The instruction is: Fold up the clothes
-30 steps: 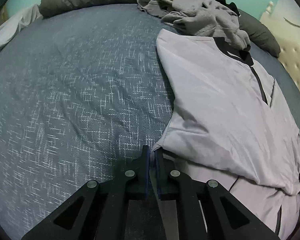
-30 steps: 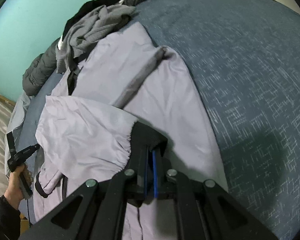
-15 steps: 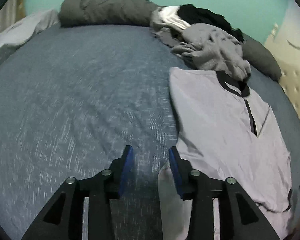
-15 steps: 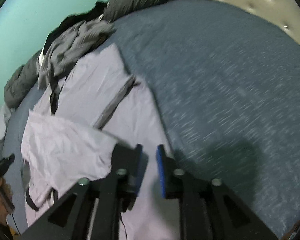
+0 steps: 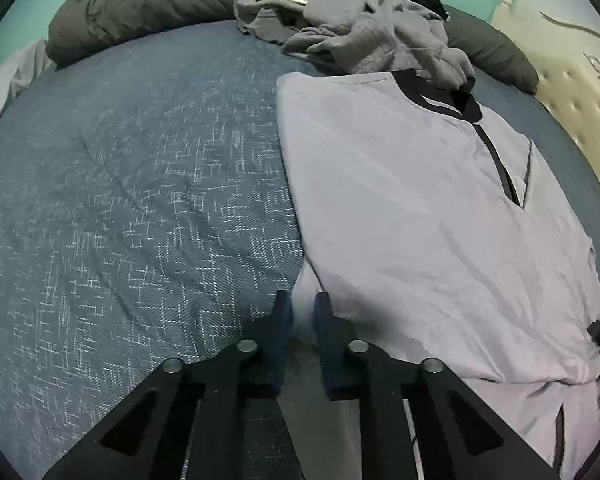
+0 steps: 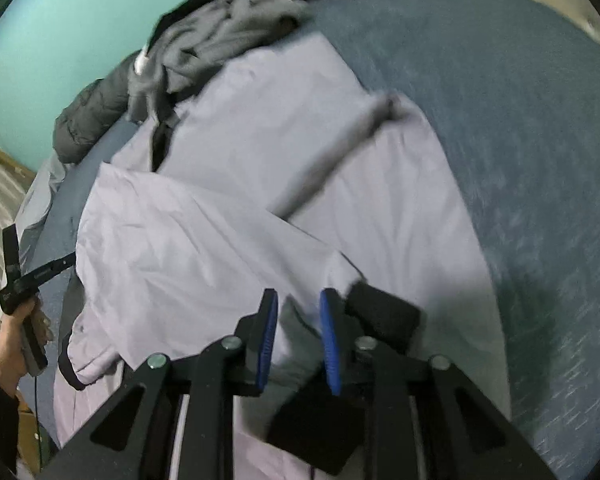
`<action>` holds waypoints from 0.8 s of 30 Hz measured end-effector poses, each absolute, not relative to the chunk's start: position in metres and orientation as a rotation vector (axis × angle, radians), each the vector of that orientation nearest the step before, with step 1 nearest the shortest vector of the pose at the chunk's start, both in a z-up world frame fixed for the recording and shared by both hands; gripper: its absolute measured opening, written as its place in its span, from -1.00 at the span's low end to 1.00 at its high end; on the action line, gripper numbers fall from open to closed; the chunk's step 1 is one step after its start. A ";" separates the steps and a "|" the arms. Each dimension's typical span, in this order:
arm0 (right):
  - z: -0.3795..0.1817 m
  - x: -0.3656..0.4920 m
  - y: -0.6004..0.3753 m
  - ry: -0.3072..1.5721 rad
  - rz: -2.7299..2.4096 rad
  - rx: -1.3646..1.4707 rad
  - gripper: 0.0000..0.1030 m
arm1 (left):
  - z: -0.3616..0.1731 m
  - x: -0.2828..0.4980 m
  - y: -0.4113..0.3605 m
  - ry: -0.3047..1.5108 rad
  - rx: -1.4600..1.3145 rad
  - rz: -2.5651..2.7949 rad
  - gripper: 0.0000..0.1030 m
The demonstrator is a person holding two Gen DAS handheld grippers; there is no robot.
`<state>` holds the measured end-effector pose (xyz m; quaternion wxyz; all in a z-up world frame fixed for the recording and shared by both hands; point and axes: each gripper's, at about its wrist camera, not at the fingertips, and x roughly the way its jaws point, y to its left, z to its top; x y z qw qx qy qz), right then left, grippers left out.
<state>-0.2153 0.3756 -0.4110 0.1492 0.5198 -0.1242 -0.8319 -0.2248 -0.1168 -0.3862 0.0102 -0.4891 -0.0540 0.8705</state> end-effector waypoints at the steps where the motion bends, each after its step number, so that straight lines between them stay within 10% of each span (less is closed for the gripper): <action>1: -0.413 -0.213 0.377 -0.347 -2.399 1.501 -0.86 | -0.385 -0.224 -0.118 -0.184 -1.522 2.723 -0.79; 24: -0.387 -0.203 0.393 -0.432 -2.445 1.478 -0.89 | -0.371 -0.190 -0.138 -0.324 -1.603 2.760 -0.73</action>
